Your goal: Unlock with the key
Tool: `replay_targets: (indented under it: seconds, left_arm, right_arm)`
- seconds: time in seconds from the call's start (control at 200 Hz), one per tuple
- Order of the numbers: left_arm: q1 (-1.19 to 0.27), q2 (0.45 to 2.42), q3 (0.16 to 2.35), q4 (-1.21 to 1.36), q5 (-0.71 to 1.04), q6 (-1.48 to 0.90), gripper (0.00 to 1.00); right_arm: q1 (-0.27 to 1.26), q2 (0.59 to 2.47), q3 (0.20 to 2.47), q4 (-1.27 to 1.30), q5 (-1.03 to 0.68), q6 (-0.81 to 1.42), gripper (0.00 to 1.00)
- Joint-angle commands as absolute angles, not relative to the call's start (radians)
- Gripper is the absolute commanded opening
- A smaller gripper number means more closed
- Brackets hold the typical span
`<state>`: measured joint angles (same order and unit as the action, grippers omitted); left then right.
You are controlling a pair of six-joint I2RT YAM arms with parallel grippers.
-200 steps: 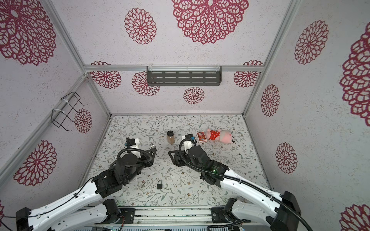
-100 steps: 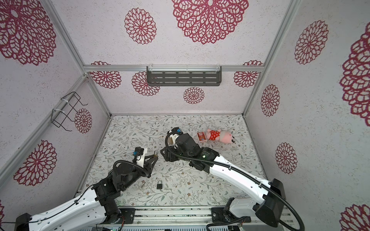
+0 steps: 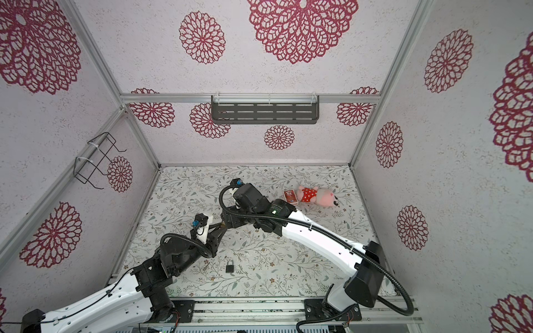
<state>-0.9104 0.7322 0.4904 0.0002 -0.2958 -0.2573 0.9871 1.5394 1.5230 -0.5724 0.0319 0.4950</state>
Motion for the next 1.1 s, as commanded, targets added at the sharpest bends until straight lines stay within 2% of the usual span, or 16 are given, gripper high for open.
replay_targets:
  seconds: [0.0,0.315,0.62,1.096]
  left_arm:
    - [-0.903,0.723,0.480,0.039,-0.292,-0.239,0.00]
    - [-0.904,0.723,0.485,0.028,-0.300,-0.228,0.00]
    - [-0.904,0.724,0.477,0.047,-0.299,-0.223,0.00]
    - [-0.904,0.736,0.482,0.062,-0.281,-0.189,0.00]
  right_arm:
    - [0.987,1.550,1.570,-0.652,0.121,0.459,0.75]
    - [0.968,1.599,1.658,-0.777,0.204,0.396,0.77]
    - [0.943,1.560,1.600,-0.733,0.061,0.341,0.78]
    - [0.913,1.477,1.545,-0.694,0.074,0.315,0.79]
